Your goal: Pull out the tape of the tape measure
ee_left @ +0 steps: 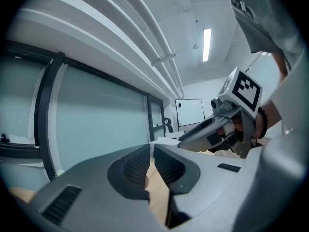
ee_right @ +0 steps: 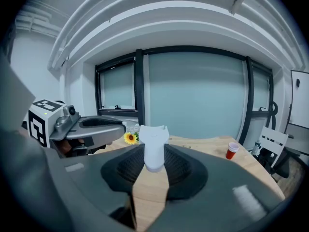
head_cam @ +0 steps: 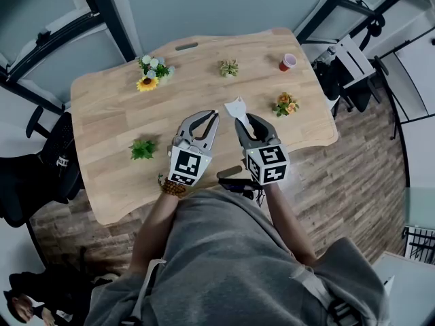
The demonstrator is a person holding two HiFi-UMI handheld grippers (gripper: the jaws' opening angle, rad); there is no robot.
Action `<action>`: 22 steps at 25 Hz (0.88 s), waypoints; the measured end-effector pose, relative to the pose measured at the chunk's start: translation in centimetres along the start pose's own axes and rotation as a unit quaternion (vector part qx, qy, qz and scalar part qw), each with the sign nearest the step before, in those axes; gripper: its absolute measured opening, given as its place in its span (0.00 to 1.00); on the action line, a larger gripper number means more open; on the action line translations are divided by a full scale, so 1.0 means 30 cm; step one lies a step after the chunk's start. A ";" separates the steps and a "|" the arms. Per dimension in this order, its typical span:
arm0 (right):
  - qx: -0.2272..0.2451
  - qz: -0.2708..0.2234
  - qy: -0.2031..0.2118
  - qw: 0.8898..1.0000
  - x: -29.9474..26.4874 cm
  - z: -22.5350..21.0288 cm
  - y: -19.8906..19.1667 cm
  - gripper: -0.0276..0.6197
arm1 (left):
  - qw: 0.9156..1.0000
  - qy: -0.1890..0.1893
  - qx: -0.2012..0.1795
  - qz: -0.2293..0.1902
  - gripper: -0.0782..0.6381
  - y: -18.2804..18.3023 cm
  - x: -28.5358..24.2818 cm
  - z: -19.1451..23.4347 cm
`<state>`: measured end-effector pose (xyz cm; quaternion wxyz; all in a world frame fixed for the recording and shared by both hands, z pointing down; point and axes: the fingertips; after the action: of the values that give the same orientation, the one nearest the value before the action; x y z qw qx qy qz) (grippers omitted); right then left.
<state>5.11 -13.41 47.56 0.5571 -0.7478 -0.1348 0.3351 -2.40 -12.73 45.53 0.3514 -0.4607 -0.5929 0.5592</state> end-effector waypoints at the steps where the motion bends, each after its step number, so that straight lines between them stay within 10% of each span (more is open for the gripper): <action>1: -0.004 0.001 -0.003 1.000 0.000 -0.006 -0.002 0.25 | 1.000 0.001 0.001 0.000 0.16 -0.001 0.002 0.003; 22: -0.036 0.008 -0.043 0.998 -0.002 -0.100 -0.041 0.25 | 1.000 -0.013 -0.010 0.004 0.16 -0.012 0.005 -0.021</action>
<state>7.24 -15.27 49.18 0.5207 -0.7535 -0.1645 0.3662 -1.92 -12.35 45.96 0.3371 -0.4593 -0.6011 0.5604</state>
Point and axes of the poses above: the fingertips, and each gripper's own axes: x backward along the fingers, z to its left, y out of its top, and after that the axes turned 14 degrees about y, right-handed
